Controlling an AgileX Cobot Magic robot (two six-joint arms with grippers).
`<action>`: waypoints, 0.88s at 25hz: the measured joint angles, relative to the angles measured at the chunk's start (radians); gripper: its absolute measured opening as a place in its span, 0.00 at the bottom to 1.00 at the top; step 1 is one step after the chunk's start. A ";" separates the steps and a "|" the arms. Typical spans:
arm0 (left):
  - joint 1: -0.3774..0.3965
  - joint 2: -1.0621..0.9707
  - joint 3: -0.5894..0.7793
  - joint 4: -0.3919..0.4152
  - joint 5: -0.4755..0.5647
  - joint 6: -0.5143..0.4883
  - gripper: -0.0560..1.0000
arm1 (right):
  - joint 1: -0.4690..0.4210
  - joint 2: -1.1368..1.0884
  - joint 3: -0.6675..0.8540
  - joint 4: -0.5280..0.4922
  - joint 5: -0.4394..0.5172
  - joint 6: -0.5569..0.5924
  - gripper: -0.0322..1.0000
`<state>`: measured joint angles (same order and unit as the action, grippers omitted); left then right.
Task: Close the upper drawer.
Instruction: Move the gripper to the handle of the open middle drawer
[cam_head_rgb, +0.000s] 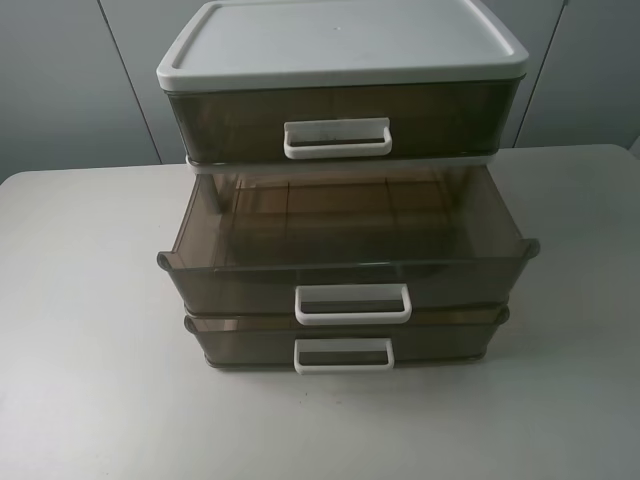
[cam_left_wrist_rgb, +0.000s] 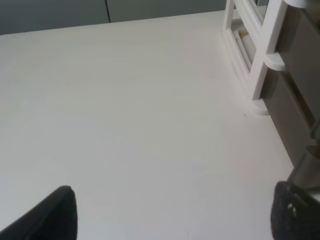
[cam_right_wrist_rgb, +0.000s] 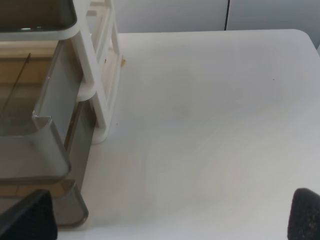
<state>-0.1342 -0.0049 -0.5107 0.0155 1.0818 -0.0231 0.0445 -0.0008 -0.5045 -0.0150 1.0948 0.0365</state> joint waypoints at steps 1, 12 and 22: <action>0.000 0.000 0.000 0.000 0.000 0.000 0.75 | 0.000 0.000 0.000 0.000 0.000 0.000 0.71; 0.000 0.000 0.000 0.000 0.000 0.000 0.75 | 0.000 0.000 0.000 0.000 0.000 0.000 0.71; 0.000 0.000 0.000 0.000 0.000 0.000 0.75 | 0.000 0.000 0.000 0.000 0.000 0.000 0.71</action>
<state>-0.1342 -0.0049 -0.5107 0.0155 1.0818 -0.0231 0.0445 -0.0008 -0.5045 -0.0150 1.0948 0.0365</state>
